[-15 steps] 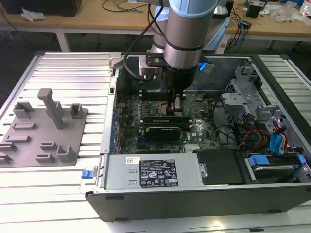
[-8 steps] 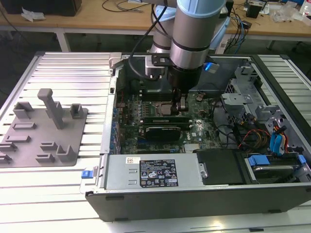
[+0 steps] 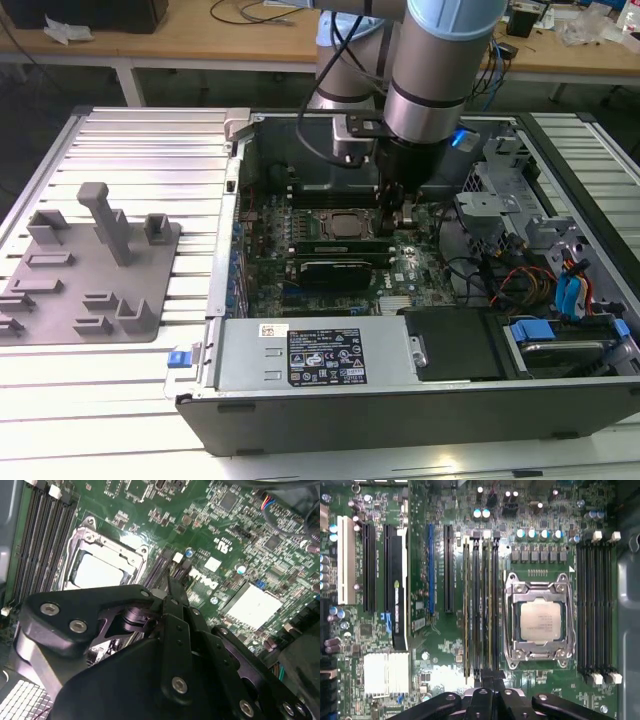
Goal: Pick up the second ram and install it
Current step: 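Press down the second ram until it locks into place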
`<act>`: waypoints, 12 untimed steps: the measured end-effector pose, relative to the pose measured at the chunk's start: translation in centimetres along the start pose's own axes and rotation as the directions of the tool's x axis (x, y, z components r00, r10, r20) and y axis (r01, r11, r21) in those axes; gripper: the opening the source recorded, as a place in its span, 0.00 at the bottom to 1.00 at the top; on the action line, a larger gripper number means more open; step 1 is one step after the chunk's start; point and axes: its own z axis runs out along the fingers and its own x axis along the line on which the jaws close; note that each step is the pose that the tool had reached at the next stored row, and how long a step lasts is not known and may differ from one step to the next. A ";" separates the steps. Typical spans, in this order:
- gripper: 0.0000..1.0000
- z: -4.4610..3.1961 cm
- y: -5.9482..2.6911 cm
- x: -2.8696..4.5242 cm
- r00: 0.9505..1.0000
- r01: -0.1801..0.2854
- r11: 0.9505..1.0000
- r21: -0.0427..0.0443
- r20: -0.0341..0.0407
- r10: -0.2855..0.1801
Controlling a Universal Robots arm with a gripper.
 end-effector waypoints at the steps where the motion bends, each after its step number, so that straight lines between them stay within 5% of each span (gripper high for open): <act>1: 0.08 0.20 -0.18 0.00 1.000 0.000 1.000 0.000 0.000 0.000; 12: 0.08 0.97 -0.04 -0.13 1.000 -0.009 1.000 0.000 0.000 0.009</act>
